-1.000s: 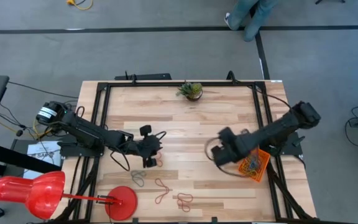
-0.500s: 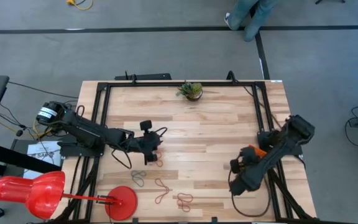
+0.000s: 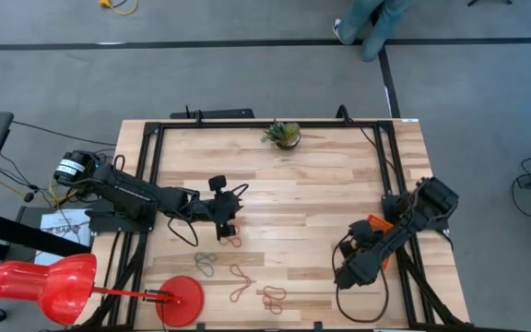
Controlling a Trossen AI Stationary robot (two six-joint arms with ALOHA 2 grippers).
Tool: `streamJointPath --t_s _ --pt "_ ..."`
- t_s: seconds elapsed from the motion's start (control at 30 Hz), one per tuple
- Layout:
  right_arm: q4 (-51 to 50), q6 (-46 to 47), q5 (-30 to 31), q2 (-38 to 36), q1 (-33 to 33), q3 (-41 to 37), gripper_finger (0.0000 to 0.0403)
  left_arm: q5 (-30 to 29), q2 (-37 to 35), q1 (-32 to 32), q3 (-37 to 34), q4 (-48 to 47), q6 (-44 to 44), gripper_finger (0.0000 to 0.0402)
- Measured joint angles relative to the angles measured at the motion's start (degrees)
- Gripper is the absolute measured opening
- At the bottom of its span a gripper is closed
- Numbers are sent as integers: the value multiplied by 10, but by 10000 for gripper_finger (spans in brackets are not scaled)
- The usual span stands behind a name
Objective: Pick and place rubber bands into bin
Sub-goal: Put the red rubber band into the orange basket
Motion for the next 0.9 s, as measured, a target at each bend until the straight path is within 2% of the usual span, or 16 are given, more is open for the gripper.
streamJointPath --t_s 0.27,0.33,0.43,0.6,0.73,0.8,0.9 --pt "-20 -87 1 -62 -26 9 129 16 0 0 0 -6 2 80" --pt "-18 -108 19 -85 -37 16 131 18 -4 0 0 -6 4 80" --pt "-10 -127 89 -110 -55 30 132 17 -16 0 0 -15 4 80" --pt "67 -208 286 -133 -85 37 129 31 -58 -2 0 -43 -11 80" --pt "198 -373 416 -127 -112 37 127 87 -95 -4 0 -88 -62 80" --pt "282 -487 435 -121 -130 37 127 133 -105 -4 0 -109 -93 80" --pt "431 -672 419 -111 -158 37 127 219 -105 -5 0 -135 -122 80"
